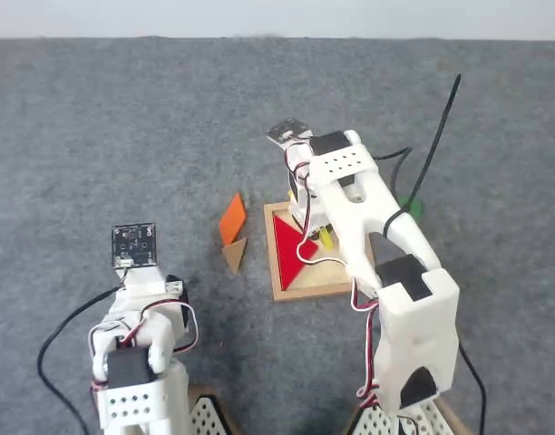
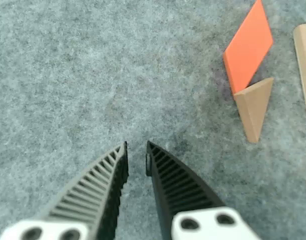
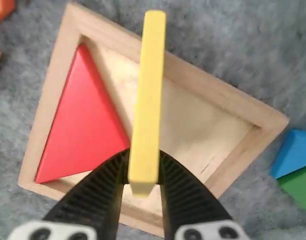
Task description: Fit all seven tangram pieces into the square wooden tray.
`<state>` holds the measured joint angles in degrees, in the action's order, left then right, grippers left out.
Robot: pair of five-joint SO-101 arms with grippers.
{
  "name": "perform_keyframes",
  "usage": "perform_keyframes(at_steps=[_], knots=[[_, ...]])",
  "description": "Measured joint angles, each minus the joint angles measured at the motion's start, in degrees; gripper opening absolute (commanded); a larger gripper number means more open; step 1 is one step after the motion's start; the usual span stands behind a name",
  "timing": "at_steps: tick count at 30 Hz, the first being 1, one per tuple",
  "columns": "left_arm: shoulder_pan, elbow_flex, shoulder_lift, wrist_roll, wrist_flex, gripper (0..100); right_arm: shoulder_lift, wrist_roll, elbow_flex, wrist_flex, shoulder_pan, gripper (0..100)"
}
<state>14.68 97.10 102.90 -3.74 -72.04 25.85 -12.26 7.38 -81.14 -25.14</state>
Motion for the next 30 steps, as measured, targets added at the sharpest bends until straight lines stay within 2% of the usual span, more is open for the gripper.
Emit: perform_keyframes(at_steps=[4,15,19,25,30], knots=[[0.0,0.0,0.0,0.0,0.0,6,0.0,-0.4,0.0,-0.3,0.2,0.6],[0.0,0.0,0.0,0.0,0.0,6,-0.7,-10.7,-3.4,-0.2,0.5,0.6],[0.0,0.0,0.0,0.0,0.0,6,-7.5,-10.5,-10.6,2.0,0.5,0.6],[0.0,0.0,0.0,0.0,0.0,6,-21.1,-4.0,-24.3,8.4,0.5,0.6],[0.0,0.0,0.0,0.0,0.0,6,-26.5,-5.0,-30.1,8.7,0.4,0.6]])
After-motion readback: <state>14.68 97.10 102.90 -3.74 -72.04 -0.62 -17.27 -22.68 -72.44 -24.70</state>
